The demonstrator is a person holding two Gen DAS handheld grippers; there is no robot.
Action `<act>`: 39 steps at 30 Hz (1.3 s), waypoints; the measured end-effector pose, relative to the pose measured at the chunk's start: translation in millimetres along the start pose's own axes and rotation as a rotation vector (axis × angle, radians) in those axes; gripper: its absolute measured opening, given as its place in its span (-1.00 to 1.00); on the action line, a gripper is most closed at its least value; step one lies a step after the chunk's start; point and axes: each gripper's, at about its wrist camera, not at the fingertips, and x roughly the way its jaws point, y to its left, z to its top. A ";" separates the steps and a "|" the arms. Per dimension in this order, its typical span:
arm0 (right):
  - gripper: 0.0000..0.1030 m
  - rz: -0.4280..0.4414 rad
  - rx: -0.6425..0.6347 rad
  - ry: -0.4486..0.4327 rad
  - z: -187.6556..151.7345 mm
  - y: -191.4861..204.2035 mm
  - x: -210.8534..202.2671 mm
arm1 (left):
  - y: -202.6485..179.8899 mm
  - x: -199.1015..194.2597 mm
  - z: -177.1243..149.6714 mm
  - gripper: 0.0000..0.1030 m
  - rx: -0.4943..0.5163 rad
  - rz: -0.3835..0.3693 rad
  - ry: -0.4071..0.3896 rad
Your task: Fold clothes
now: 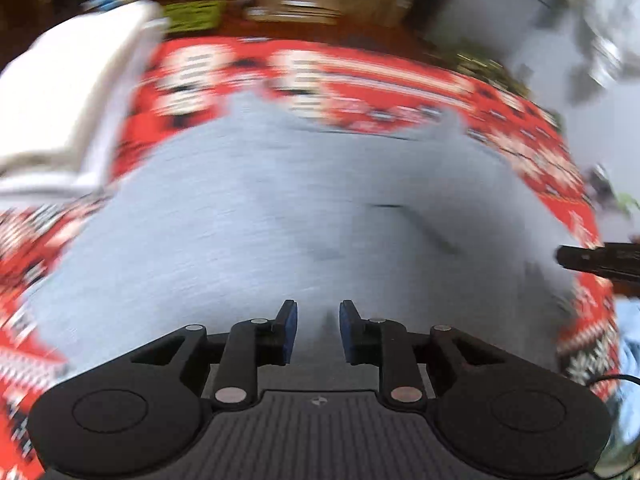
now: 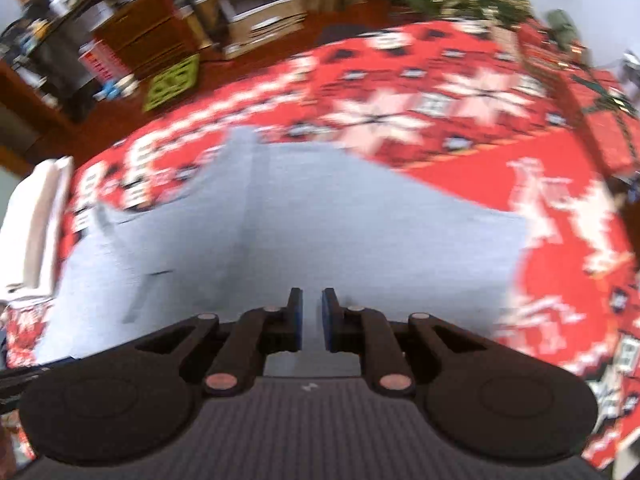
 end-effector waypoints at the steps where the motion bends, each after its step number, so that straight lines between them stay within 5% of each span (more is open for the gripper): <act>1: -0.75 0.015 -0.024 0.010 -1.1 17.5 3.1 | 16.8 -4.1 -3.0 -0.54 -0.039 0.020 -0.004; 8: -0.75 0.118 -0.223 0.101 -22.8 143.4 29.2 | 115.0 -28.6 -29.0 -0.46 -0.276 0.096 -0.057; 17: -0.75 0.199 -0.408 0.197 -48.9 256.4 59.5 | 173.3 -22.7 -52.9 -0.46 -0.387 0.068 -0.109; 24: -0.74 0.207 -0.488 0.231 -50.8 285.6 65.7 | 179.0 -13.5 -48.4 -0.48 -0.402 -0.011 -0.150; 28: -0.74 0.216 -0.503 0.245 -50.5 292.3 69.5 | 182.1 -8.3 -48.0 -0.97 -0.416 -0.031 -0.148; 39: -0.65 0.262 -0.522 0.275 -61.1 307.3 76.9 | 197.7 -11.8 -52.9 -0.92 -0.497 -0.018 -0.064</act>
